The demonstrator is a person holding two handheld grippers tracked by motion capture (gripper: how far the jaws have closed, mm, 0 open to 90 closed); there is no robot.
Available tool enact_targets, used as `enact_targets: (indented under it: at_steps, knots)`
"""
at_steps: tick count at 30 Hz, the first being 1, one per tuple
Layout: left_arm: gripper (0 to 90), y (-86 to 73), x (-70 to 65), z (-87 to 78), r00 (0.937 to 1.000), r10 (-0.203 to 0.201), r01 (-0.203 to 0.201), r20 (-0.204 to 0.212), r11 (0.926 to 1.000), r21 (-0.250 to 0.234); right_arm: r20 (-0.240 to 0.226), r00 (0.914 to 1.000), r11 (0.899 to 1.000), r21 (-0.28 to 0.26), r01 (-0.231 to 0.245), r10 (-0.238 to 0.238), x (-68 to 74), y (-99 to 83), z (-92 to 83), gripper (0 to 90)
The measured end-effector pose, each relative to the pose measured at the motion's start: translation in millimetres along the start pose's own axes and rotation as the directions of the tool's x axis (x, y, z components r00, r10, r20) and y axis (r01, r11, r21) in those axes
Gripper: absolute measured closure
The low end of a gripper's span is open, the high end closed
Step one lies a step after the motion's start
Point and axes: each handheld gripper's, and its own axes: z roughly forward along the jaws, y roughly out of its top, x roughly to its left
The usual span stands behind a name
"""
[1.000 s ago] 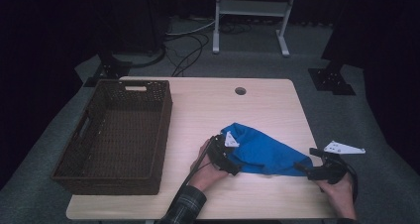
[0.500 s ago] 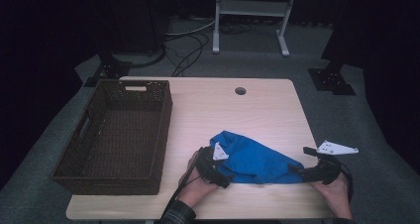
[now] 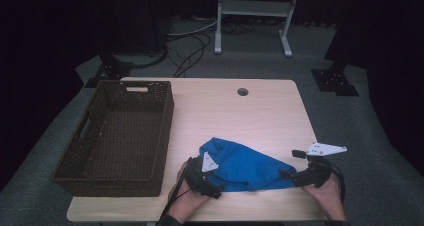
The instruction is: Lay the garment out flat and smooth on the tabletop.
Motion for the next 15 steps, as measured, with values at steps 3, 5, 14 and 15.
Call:
enact_targets:
  at_steps: [3, 5, 14, 15]
  knots:
    - [0.5, -4.7, 0.2, -4.5, 0.9999, -0.008, 0.008, -0.007, 1.0000, -0.004, -0.023, 0.9996, 1.000, 0.015, 0.018, -0.017, 6.9, 3.6, 8.0, 0.0]
    - [0.5, -7.3, 0.4, -7.3, 0.9999, -0.012, 0.012, -0.012, 0.9999, -0.002, -0.034, 0.9990, 0.999, 0.022, 0.030, -0.029, 11.7, 6.2, 13.2, 0.0]
    - [0.4, -14.5, -0.7, -14.8, 0.9996, -0.020, 0.020, -0.020, 0.9998, -0.002, -0.101, 0.9932, 0.997, 0.040, 0.063, -0.059, 31.3, 16.3, 32.7, 0.6]
    - [0.5, -14.6, -0.5, -15.0, 0.9997, -0.018, 0.018, -0.018, 0.9998, -0.002, -0.106, 0.9921, 0.997, 0.040, 0.072, -0.067, 34.0, 17.6, 35.2, 0.6]
